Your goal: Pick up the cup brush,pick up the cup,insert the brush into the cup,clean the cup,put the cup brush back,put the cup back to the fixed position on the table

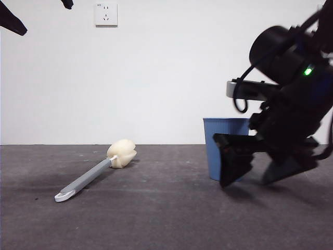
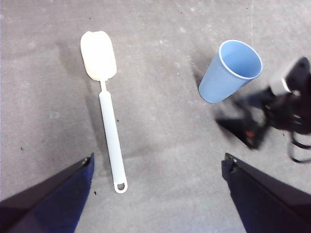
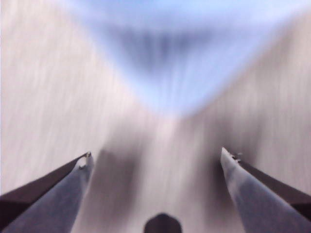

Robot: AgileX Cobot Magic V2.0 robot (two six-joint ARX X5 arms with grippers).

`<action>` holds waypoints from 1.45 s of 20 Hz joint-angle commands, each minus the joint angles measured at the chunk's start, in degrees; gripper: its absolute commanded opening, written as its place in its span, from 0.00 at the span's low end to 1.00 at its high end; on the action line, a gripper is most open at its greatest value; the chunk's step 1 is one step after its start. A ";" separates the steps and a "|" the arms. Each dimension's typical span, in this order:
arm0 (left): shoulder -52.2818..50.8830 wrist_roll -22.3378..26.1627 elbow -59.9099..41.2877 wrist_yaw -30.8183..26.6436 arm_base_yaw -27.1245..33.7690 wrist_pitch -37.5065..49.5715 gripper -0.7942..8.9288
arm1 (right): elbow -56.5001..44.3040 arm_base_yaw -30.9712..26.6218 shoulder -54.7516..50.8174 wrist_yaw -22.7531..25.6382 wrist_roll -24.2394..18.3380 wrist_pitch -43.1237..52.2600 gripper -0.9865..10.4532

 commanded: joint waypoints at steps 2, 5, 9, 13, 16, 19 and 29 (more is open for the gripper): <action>-0.02 0.72 -0.48 -0.15 0.00 -0.92 0.53 | -0.90 1.22 -9.57 -0.15 2.03 -11.50 0.48; -0.02 0.72 -0.48 -0.17 0.00 -2.21 0.53 | -0.90 1.73 -21.24 -3.06 3.13 -22.18 0.48; -0.02 0.70 -0.48 -0.15 0.00 -3.61 0.53 | -0.90 1.97 -37.55 -6.32 4.26 -34.12 0.47; -0.02 0.68 -0.48 -0.13 0.00 -4.70 0.53 | -0.87 1.97 -49.99 -11.41 6.78 -38.56 0.47; -0.02 0.70 -0.48 -0.13 0.00 -5.20 0.53 | -0.85 1.97 -54.82 -15.41 9.49 -38.66 0.29; -0.02 0.70 -0.48 -0.11 0.00 -5.29 0.14 | -0.85 1.97 -56.54 -18.10 9.55 -38.77 0.07; -0.02 1.36 -0.48 -0.09 0.00 -5.40 0.08 | -0.85 1.97 -56.52 -20.94 12.33 -38.88 0.09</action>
